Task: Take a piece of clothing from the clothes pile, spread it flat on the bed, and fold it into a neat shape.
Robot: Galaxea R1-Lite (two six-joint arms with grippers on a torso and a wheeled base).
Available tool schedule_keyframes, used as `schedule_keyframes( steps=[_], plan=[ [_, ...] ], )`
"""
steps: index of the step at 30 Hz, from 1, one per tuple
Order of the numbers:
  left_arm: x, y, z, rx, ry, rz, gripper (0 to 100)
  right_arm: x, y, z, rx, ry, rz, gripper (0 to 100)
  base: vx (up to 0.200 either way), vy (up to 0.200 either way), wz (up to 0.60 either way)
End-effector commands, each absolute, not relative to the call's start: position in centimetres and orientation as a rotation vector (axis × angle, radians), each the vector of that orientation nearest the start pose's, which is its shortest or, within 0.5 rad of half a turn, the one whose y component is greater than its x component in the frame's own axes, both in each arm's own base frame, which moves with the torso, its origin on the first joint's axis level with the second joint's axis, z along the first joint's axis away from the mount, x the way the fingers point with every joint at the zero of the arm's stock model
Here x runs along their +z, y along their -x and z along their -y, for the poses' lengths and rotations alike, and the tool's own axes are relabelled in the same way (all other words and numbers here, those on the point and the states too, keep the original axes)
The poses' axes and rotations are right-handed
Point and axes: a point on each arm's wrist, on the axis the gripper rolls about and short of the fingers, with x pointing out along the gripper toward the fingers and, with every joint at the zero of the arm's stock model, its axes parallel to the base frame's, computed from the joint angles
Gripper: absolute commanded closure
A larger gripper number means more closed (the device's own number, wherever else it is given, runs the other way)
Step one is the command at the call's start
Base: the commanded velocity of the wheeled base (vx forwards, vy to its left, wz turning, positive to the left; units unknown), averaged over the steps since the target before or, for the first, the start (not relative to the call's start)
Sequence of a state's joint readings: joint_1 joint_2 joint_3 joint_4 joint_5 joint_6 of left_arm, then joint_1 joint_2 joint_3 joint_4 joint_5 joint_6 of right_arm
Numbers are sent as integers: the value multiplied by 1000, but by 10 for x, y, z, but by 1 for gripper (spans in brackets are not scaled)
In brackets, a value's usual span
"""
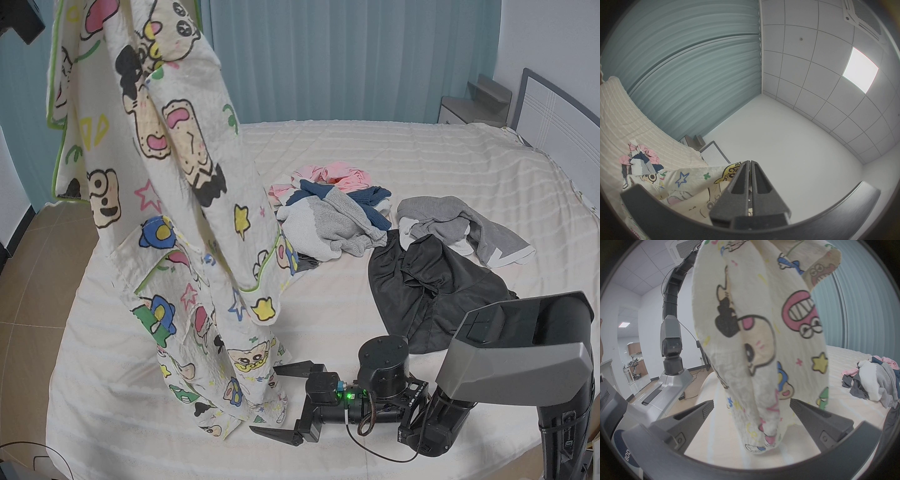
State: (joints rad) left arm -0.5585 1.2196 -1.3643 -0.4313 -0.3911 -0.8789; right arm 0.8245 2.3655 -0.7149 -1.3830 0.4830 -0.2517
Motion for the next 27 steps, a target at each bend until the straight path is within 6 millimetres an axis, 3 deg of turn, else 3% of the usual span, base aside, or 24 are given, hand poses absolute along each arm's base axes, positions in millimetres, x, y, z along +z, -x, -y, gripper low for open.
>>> schedule_keyframes(
  steps=[1, 14, 15, 27],
  plan=[
    [436, -118, 84, -1126, 842, 147, 100, 3, -243, -284, 1339, 262, -113, 0, 0, 0, 0],
    [437, -117, 83, -1127, 851, 145, 100, 5, -245, -279, 1323, 260, -111, 0, 0, 0, 0],
    [437, -117, 83, -1127, 851, 145, 100, 5, -245, -279, 1323, 260, -111, 100, 0, 0, 0],
    [436, -117, 80, -1109, 848, 150, 100, 16, -236, -268, 1315, 257, -109, 100, 0, 0, 0]
  ],
)
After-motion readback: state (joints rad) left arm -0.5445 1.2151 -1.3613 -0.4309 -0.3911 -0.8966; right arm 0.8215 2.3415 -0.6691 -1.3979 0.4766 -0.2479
